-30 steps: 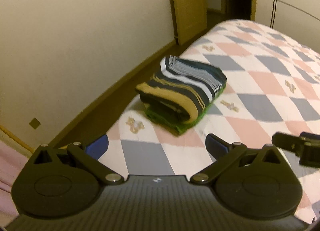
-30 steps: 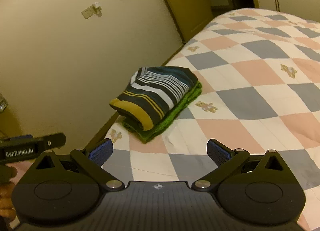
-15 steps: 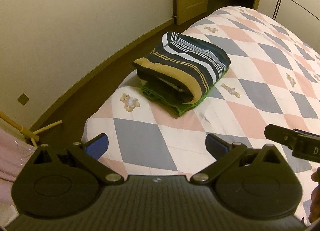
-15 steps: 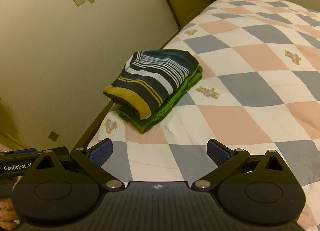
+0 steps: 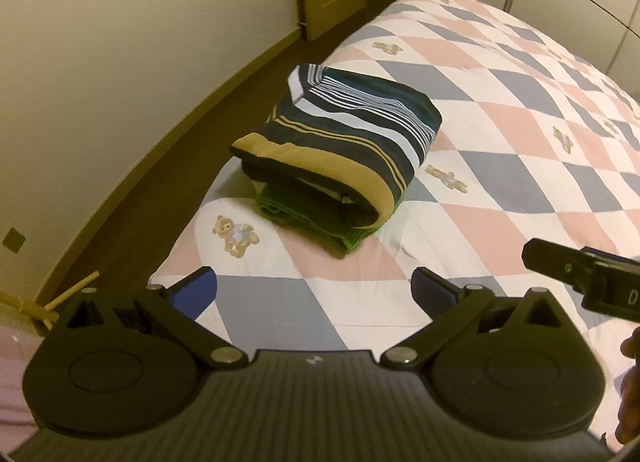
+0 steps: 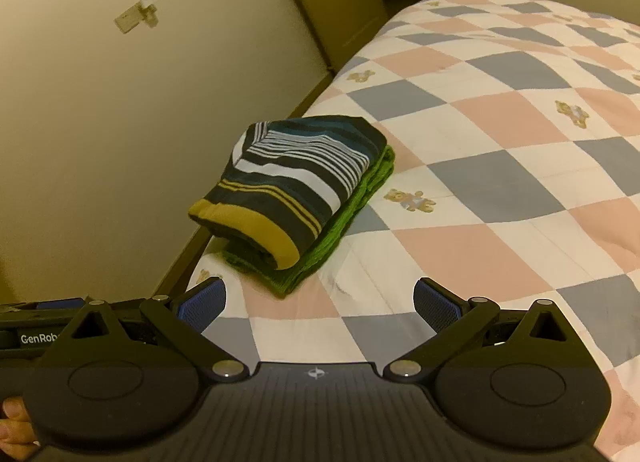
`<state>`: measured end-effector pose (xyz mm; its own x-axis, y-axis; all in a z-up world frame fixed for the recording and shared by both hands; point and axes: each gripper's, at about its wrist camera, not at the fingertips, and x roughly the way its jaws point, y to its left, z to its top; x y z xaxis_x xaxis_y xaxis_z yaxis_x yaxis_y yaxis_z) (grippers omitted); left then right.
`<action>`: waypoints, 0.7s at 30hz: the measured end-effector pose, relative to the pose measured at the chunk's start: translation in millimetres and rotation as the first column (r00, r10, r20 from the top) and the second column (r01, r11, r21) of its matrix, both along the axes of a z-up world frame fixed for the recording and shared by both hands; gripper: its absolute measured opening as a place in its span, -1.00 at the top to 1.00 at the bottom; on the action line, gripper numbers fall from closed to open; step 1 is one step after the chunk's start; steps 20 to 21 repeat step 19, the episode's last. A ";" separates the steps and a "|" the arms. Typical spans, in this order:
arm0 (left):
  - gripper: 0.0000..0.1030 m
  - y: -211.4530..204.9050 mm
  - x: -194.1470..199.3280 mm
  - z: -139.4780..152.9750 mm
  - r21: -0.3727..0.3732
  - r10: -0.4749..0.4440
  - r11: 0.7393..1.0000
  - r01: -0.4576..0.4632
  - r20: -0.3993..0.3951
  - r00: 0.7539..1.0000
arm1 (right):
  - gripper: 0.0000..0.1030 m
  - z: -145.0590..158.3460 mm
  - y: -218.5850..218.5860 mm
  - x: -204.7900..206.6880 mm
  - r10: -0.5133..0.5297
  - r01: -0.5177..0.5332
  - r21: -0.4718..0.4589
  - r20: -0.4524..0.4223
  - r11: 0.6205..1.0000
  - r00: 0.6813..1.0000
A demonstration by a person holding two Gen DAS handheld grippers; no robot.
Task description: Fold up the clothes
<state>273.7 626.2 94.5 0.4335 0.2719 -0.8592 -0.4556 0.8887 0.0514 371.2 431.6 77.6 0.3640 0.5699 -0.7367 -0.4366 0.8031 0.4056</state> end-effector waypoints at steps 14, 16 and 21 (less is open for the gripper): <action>-0.98 45.5 13.1 -5.5 -0.036 -0.082 0.996 0.082 0.003 0.997 | -1.00 0.1 42.7 -1.6 -0.063 0.063 -0.019 0.015 0.998 0.998; -0.98 52.2 16.1 -4.5 -0.045 -0.087 0.995 0.087 0.009 0.996 | -1.00 0.7 49.5 -2.2 -0.066 0.067 -0.021 0.016 0.998 0.998; -0.98 58.2 20.8 -0.9 -0.047 -0.097 0.994 0.098 0.020 0.995 | -1.00 3.0 53.9 -3.8 -0.076 0.077 -0.023 0.021 0.997 0.997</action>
